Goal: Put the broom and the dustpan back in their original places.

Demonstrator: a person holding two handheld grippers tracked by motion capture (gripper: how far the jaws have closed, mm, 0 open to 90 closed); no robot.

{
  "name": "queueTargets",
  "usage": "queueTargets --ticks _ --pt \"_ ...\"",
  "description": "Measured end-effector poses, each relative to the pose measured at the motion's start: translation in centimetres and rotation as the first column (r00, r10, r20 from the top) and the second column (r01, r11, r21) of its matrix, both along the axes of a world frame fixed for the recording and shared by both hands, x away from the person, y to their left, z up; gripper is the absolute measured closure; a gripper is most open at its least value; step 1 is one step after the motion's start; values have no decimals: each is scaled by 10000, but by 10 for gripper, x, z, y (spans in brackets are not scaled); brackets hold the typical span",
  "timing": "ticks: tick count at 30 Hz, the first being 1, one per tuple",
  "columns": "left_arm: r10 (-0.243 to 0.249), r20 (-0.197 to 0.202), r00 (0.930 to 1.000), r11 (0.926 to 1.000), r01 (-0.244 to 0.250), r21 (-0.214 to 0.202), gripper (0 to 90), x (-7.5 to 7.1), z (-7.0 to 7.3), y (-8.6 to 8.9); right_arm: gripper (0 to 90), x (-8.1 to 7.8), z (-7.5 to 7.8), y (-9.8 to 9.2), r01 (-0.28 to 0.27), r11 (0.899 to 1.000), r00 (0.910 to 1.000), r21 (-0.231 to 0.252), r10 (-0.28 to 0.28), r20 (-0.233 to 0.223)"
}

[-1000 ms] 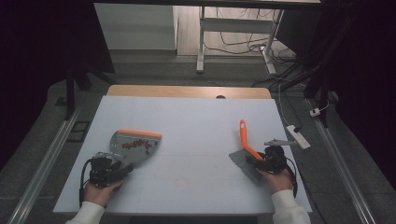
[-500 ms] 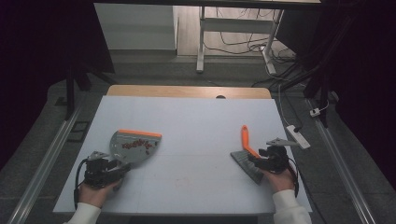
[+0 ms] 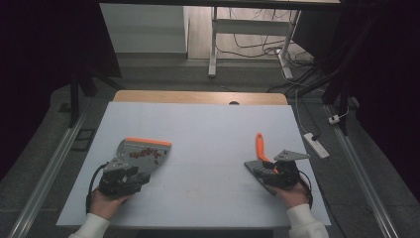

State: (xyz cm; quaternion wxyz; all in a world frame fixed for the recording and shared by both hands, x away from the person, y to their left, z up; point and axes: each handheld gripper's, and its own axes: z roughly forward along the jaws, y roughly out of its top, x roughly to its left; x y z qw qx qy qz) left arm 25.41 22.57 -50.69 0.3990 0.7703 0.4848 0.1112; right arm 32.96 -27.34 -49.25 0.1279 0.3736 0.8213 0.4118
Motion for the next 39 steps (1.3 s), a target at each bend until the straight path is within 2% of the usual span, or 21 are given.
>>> queueTargets --ticks 6,9,15,20,31,39 --pt "-789 -281 9965 9965 796 238 399 10 -4 -11 440 -3 -2 6 -369 9993 9993 -52 369 -8" --pt "-1073 -478 9931 9932 1092 392 396 14 -6 -17 440 -5 -4 9 -571 9983 9984 -115 572 39" --pt "-1477 -559 9874 9871 1507 534 393 17 -8 -23 441 -9 -6 15 -908 9956 9957 -239 913 183" --pt "-1531 -580 9865 9862 1563 552 392 17 -9 -24 441 -11 -6 17 -1008 9944 9943 -320 1017 305" --pt "-1554 -660 9856 9857 1591 562 390 17 -10 -25 441 -11 -5 10 -770 9969 9958 -176 778 492" --pt "-1513 -670 9862 9865 1549 525 388 17 -10 -24 441 -12 -5 12 -865 9961 9951 -174 872 456"
